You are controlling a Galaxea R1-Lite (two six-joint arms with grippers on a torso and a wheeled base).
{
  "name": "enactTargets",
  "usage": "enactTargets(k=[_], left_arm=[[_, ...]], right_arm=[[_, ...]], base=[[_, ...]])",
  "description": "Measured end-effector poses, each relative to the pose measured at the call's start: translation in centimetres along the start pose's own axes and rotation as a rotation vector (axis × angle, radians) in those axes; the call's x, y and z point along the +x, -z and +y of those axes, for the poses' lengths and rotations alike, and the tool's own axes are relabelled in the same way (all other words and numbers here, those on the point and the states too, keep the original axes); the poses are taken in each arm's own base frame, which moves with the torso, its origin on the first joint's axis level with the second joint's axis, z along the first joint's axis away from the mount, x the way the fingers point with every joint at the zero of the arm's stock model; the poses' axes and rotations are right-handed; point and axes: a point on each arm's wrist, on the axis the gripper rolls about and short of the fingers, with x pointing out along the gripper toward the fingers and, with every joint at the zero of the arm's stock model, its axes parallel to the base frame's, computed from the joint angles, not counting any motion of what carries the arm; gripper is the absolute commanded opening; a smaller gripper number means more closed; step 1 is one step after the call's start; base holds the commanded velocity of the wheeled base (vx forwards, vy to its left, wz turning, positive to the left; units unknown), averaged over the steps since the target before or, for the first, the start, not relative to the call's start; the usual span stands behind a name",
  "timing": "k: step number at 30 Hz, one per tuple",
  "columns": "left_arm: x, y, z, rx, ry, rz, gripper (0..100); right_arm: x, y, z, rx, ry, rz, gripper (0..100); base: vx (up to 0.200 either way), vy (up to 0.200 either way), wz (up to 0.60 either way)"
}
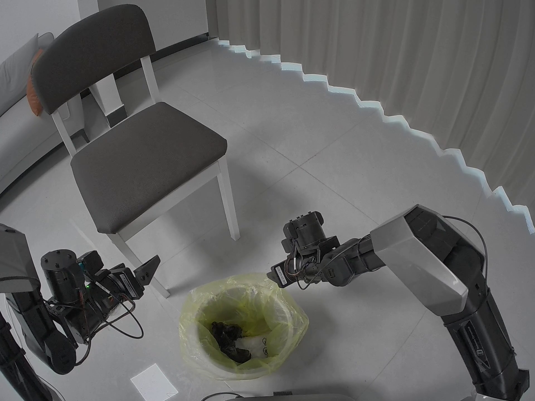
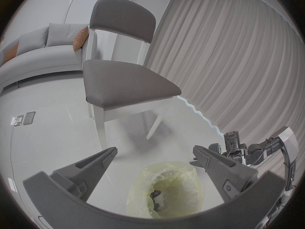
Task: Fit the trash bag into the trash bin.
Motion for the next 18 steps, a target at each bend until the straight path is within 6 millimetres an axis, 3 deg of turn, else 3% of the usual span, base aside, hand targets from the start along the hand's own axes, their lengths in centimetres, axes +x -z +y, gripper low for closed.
enactTargets(k=[8,16,17,18], left_arm=[[-0.4,0.1,-0.1,0.002,0.003,0.006,100],[-0.8,0.0,-0.2,0.003,0.006,-0.001,100],[-0.8,0.0,-0.2,0.003,0.006,-0.001,100],[-0.8,0.0,-0.2,0.002,0.006,-0.001,100]], right_arm=[[-1.5,0.3,1.1,-0.024,-0.017,0.010,100],[-0.1,1.9,1.9,-0.045,-0.027,0.052,100],[0.1,2.1,1.9,-0.047,-0.027,0.055,0],[0.2,2.2,1.9,-0.050,-0.027,0.058,0]], base=[[0.000,0.000,0.00],[0.000,0.000,0.00],[0.000,0.000,0.00],[0.000,0.000,0.00]])
